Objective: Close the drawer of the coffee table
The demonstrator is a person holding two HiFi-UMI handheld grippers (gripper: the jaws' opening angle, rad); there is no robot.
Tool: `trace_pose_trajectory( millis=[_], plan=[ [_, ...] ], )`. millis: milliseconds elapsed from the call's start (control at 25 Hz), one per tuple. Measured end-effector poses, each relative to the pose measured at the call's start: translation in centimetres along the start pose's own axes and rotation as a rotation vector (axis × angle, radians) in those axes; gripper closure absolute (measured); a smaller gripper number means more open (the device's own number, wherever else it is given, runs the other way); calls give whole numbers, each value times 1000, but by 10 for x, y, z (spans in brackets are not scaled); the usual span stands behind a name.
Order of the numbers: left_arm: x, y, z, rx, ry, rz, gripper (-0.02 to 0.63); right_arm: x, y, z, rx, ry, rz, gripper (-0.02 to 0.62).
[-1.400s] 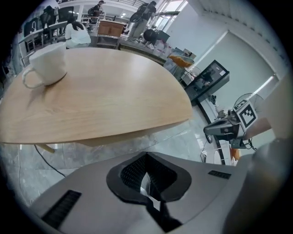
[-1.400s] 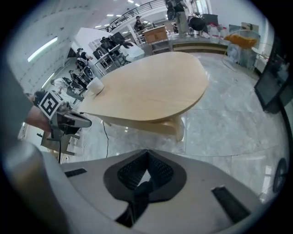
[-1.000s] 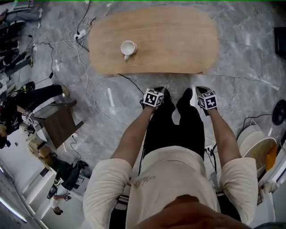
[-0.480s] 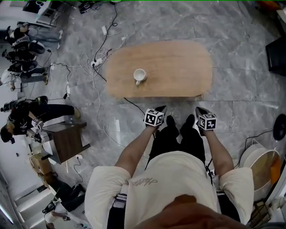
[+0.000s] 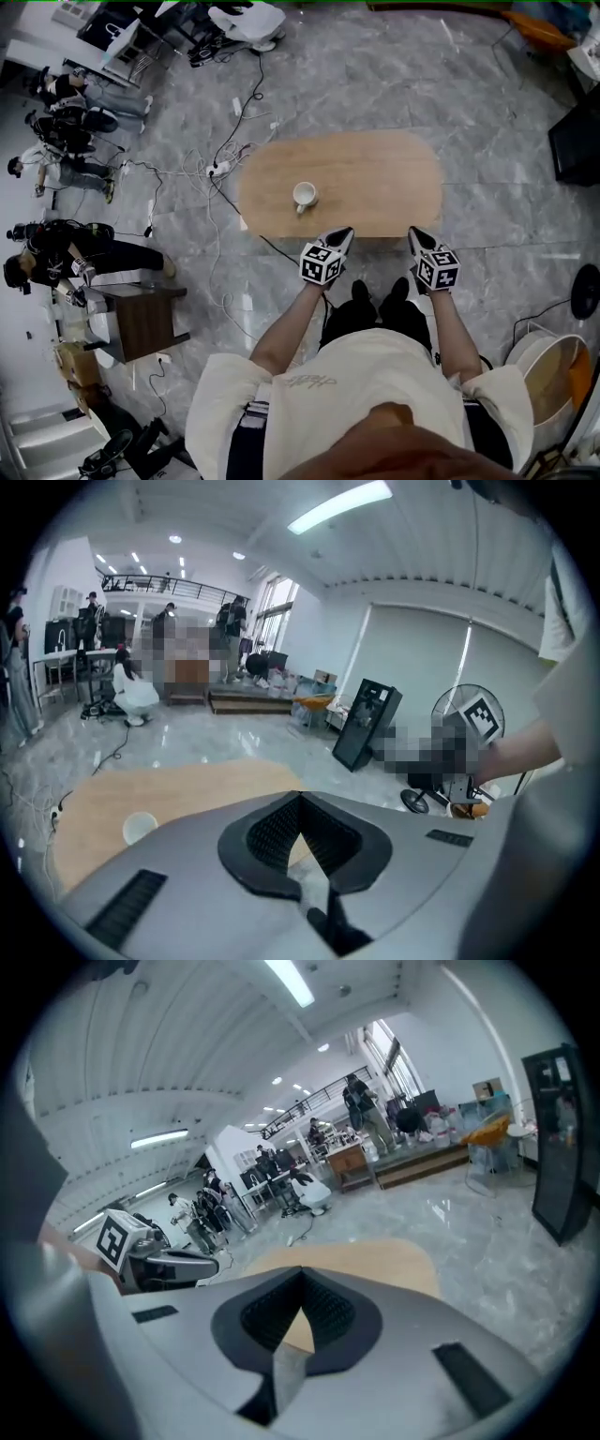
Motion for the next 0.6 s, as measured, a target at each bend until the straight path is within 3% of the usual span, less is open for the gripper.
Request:
trace_pose_trajectory(
  millis=[360,480,600],
  plan=[
    [-73,-68,-12,12,-22,-144,601,-40,-86,64,-238,30,-185,600],
    [-98,-87,-18,45,-12,-192,601,-48,-101,86,-304,4,-201,601],
    [-121,-112,-23,12,36,-246,601,-59,-122,109,-323,-53,-235,600]
  ],
)
Point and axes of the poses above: the fingertips, and each gripper's own axes: x forward along the fingers, z to its left, y out of its underside, the point moved 10 cm from there along -x, backward along the fingers, and after that the axes turned 7 degrees about -y, right-handed, at the moved point
